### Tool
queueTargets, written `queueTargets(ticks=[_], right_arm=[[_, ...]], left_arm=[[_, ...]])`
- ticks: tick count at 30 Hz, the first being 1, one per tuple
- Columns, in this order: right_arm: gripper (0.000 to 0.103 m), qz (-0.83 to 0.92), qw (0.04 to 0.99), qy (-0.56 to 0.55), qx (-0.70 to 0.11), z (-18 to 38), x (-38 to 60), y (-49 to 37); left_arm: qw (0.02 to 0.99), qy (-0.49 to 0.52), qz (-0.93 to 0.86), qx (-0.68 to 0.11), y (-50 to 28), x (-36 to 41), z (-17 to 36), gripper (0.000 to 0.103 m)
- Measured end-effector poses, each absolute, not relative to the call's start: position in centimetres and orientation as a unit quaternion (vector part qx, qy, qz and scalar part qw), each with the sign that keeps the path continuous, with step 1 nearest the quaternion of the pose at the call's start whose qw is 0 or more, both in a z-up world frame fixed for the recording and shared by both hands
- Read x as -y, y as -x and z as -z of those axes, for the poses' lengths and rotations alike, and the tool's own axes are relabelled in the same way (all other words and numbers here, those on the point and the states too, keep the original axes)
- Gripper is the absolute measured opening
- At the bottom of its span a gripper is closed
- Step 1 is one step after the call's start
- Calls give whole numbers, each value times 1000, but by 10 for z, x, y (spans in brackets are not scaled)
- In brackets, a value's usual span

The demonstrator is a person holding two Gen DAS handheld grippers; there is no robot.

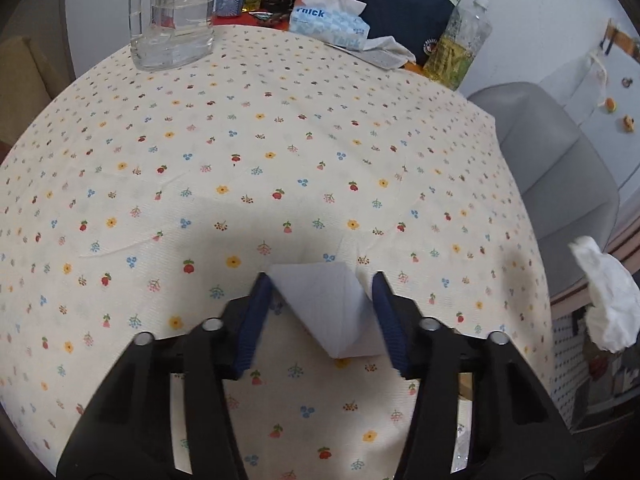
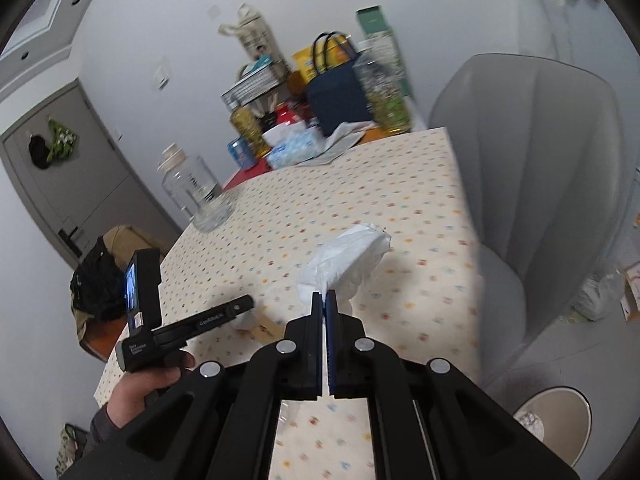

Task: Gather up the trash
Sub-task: 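Grasp the white paper with the left tool while the right tool grasps the white tissue, then carry the paper with the left tool while the right tool drops the tissue into the bin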

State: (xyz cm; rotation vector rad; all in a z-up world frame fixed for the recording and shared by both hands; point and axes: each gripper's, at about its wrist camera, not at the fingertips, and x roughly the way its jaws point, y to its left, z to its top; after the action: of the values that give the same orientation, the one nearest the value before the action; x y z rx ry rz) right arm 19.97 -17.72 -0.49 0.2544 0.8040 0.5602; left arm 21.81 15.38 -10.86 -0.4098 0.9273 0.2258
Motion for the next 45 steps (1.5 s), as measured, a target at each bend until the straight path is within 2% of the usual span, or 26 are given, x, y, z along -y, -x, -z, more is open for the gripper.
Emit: queueTargets(ticks=[2, 5, 13, 23, 34, 45], right_arm=[[3, -249, 884, -121, -377, 3, 197, -190], [3, -228, 892, -123, -370, 3, 226, -178], [3, -158, 906, -138, -368, 20, 302, -155], [3, -102, 908, -131, -385, 31, 365, -146], [3, -59, 893, -143, -422, 64, 419, -130], [3, -37, 868, -172, -464, 110, 457, -123]], left_arm=[[868, 199, -101, -444, -217, -156, 106, 31], [872, 203, -101, -434, -210, -158, 97, 26], [901, 181, -62, -390, -192, -130, 55, 26], [914, 128, 37, -384, -202, -32, 29, 26], [896, 66, 153, -411, -206, 113, 46, 26], [871, 31, 203, -446, -210, 193, 75, 26]])
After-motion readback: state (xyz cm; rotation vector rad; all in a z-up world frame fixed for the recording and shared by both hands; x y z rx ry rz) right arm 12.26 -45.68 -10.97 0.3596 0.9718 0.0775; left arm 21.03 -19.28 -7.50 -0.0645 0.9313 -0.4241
